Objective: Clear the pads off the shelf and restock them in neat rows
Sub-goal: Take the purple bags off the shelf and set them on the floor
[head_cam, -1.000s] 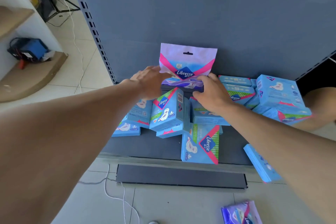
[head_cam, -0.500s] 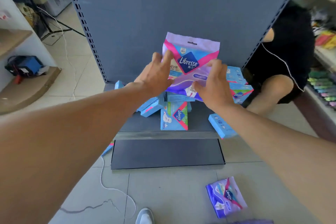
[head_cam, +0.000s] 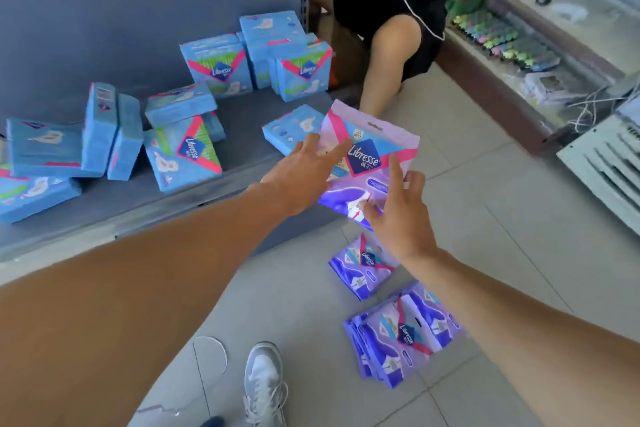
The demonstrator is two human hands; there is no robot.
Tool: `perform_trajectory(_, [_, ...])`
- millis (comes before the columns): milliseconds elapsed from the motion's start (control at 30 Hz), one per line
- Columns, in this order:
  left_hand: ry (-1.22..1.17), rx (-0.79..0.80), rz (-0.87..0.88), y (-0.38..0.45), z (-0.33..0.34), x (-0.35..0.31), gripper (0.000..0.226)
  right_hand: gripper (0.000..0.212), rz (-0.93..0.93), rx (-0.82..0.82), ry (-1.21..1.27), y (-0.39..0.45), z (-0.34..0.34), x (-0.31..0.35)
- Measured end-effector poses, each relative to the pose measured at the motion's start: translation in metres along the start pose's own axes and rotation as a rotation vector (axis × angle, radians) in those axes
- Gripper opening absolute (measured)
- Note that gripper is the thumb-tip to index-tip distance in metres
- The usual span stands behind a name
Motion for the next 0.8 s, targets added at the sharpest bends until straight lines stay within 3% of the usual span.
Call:
perform_trajectory(267, [0.111,0.353,0.138,0.029,0.162,-0.028,0.107,0.092,0.195,0.170,-0.101,-0.054,0.087,-0.115])
perform_trajectory(367, [0.139,0.446,0.136,0.040,0.230,-0.017,0.106,0.095,0.272,0.239,-0.135,-0.063,0.144,-0.148])
perform_trajectory(567, [0.347,0.520,0.192,0.056,0.358,0.008,0.099,0.096,0.444,0.408,-0.133,-0.077,0.259,-0.203])
perform_trajectory(800, [0.345,0.535,0.243,0.088,0.448,0.029,0.095,0.094,0.540,0.424,-0.108,-0.062,0.343,-0.261])
Point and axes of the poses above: each hand's wrist, its own y-axis towards the middle knuckle, its own z-axis out of the palm, x = y × z, the point moved 3 cm from there along y, towards the middle knuckle, and after that the axes turned 5 degrees about -y, right-handed, at the moved point
